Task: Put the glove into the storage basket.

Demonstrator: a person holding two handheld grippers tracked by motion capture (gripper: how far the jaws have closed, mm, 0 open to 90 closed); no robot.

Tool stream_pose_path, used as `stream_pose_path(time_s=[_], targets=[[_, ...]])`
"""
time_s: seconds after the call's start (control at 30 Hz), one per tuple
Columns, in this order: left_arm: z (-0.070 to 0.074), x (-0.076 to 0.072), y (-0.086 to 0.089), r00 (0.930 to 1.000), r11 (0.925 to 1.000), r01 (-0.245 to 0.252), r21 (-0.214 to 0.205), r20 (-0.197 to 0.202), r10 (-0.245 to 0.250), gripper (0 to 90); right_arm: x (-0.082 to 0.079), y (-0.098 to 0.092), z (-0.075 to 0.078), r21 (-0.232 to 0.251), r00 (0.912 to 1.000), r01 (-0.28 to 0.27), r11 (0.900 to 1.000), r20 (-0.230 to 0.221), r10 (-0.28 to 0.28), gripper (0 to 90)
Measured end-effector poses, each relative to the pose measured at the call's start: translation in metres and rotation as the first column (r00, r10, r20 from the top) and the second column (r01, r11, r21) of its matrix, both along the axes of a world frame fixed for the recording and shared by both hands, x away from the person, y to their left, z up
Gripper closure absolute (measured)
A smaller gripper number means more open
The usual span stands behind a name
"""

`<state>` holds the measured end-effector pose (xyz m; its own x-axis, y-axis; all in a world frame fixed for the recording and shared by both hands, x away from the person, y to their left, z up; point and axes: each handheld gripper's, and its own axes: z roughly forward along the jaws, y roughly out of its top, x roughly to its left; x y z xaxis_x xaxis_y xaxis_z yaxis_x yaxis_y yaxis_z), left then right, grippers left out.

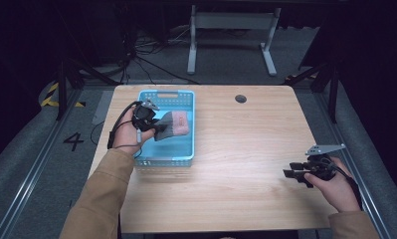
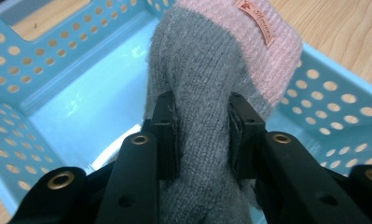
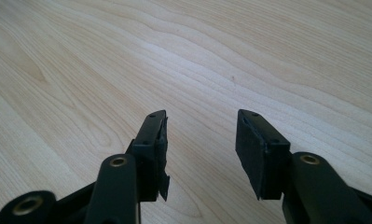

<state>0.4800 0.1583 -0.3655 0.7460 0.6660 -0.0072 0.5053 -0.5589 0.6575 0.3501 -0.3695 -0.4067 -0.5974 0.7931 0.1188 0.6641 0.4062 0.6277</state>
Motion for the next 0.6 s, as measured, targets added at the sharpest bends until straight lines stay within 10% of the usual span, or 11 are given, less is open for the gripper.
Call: stream_pose_path(time_s=[0.6], targets=[[-0.03, 0.022, -0.018, 0.997, 0.995, 0.003, 0.099, -0.077, 0.005, 68.6, 0.002, 0.006, -0.003, 0.0, 0.9998, -0.021, 0.9998, -0.005, 0.021, 54.0]])
